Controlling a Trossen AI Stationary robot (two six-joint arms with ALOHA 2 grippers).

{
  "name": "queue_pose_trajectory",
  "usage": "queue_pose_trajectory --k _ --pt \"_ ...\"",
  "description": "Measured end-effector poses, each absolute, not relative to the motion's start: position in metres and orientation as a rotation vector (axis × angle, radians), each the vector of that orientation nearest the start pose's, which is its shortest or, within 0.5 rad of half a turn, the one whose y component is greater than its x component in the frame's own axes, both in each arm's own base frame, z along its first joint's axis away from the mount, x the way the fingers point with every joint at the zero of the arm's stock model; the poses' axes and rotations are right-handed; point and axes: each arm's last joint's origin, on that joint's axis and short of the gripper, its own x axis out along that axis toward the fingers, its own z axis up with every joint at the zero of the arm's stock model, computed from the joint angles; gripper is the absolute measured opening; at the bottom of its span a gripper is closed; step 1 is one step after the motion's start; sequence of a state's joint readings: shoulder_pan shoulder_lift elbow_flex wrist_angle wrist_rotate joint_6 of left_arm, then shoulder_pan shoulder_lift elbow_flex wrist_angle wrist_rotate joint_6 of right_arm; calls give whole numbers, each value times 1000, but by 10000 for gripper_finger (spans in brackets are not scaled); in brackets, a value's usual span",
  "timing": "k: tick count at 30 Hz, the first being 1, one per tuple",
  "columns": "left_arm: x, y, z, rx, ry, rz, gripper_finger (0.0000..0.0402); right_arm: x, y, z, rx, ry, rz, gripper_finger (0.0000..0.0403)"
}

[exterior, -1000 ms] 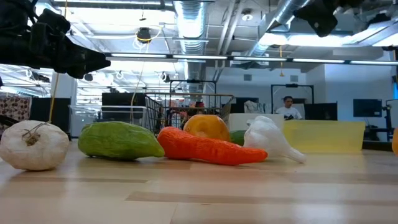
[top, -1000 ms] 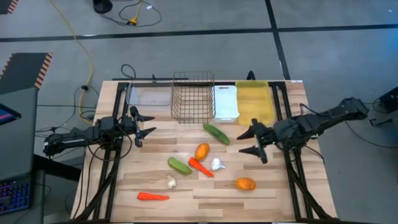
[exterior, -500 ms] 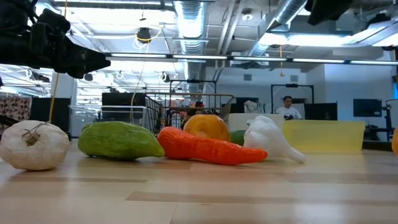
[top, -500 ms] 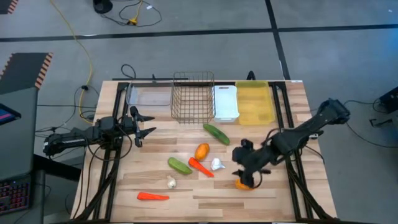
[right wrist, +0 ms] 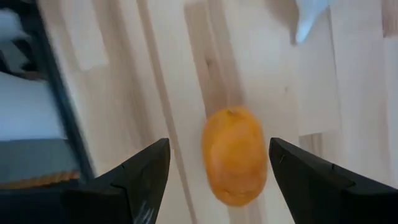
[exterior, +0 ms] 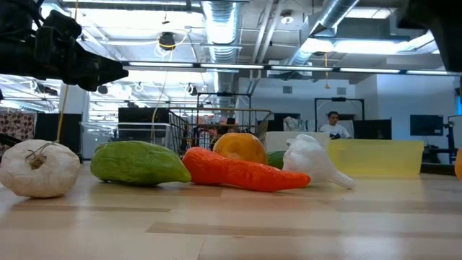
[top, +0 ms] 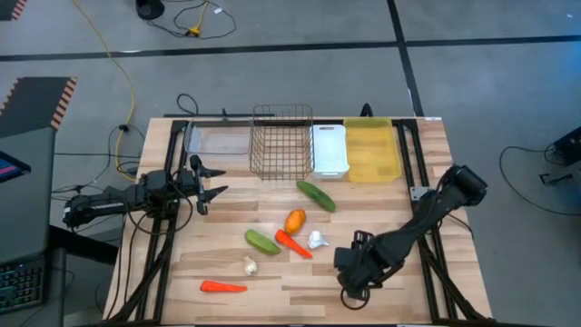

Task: Sort produce into baskets
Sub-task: Put the bottom potato into the yellow bin

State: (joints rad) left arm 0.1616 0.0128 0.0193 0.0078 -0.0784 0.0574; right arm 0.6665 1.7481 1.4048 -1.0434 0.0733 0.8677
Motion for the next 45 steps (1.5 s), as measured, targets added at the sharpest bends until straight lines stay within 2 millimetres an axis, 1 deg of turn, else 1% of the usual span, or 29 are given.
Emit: queue_pose_trajectory --k 5,9,13,19,26,30,35,38,45 --pt "96 18 170 57 -7 240 214 268 213 224 180 1436 -119 301" --pt "96 18 170 55 -8 240 214 267 213 214 157 1499 -142 301" --pt "96 18 170 40 -9 239 214 265 211 211 141 1543 -161 301" --pt "96 18 170 14 -13 239 214 267 211 206 138 1547 -163 301" --pt "96 18 170 14 -13 239 214 264 208 194 129 1562 -173 301" --pt "96 18 170 14 -13 239 214 264 206 191 131 1565 -182 301" --pt "96 18 170 14 -13 240 214 265 202 183 152 1565 -173 301" --pt "96 18 170 14 -13 239 214 266 199 182 166 1572 -179 291" --pt "96 18 170 14 -13 240 214 271 193 182 193 1588 -177 246"
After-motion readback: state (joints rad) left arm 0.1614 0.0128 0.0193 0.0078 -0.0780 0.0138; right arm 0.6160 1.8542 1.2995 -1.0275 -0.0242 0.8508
